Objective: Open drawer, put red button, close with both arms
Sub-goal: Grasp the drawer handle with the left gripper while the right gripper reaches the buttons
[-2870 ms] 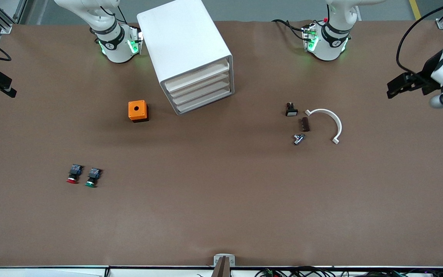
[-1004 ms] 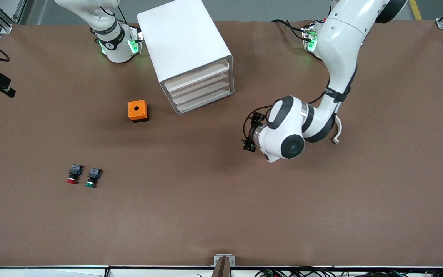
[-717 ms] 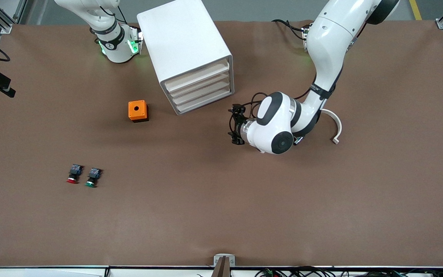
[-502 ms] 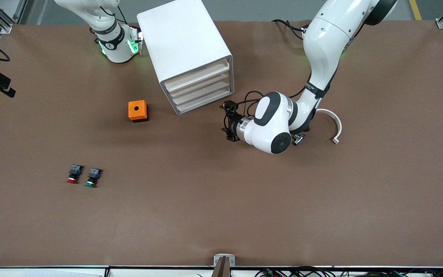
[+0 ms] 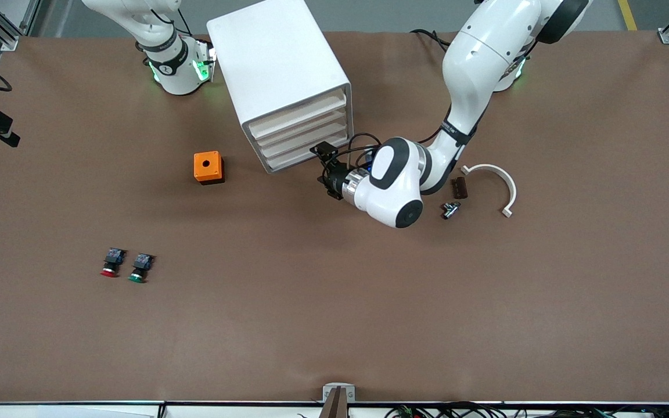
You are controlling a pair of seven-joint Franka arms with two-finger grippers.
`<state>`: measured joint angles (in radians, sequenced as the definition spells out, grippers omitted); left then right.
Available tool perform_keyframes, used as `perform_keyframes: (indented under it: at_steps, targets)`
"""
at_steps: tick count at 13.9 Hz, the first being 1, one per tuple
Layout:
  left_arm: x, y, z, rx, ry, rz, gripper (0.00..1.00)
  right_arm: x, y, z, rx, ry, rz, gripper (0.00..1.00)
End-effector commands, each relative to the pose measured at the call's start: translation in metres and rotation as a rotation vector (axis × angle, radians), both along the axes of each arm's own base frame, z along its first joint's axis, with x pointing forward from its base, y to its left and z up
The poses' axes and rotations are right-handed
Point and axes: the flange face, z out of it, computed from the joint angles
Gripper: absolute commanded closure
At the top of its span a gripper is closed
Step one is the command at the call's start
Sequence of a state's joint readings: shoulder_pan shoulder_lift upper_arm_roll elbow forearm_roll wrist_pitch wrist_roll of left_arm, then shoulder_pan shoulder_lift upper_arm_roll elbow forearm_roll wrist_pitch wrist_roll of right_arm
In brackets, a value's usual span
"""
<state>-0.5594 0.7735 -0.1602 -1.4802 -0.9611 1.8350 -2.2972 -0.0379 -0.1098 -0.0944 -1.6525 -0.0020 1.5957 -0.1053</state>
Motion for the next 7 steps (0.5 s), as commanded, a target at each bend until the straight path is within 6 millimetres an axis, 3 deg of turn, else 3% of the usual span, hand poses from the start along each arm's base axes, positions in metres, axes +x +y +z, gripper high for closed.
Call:
perform_keyframes:
  at_steps: [1,3,5,7]
  targets:
    - [-0.005,0.001,-0.002,-0.006,0.113,-0.006,0.19,0.02,-0.007,-0.028,-0.012,0.056,-0.001,0.0]
    - [-0.01,-0.003,0.0,-0.002,0.145,-0.014,0.24,0.028,-0.009,-0.04,-0.014,0.066,-0.002,0.0]
    - [-0.015,-0.006,-0.004,-0.001,0.154,-0.022,0.25,0.06,-0.015,-0.106,0.001,0.165,-0.009,0.0]
    - [-0.029,-0.014,-0.008,0.002,0.179,-0.062,0.26,0.07,-0.032,-0.123,0.001,0.161,-0.035,0.0]
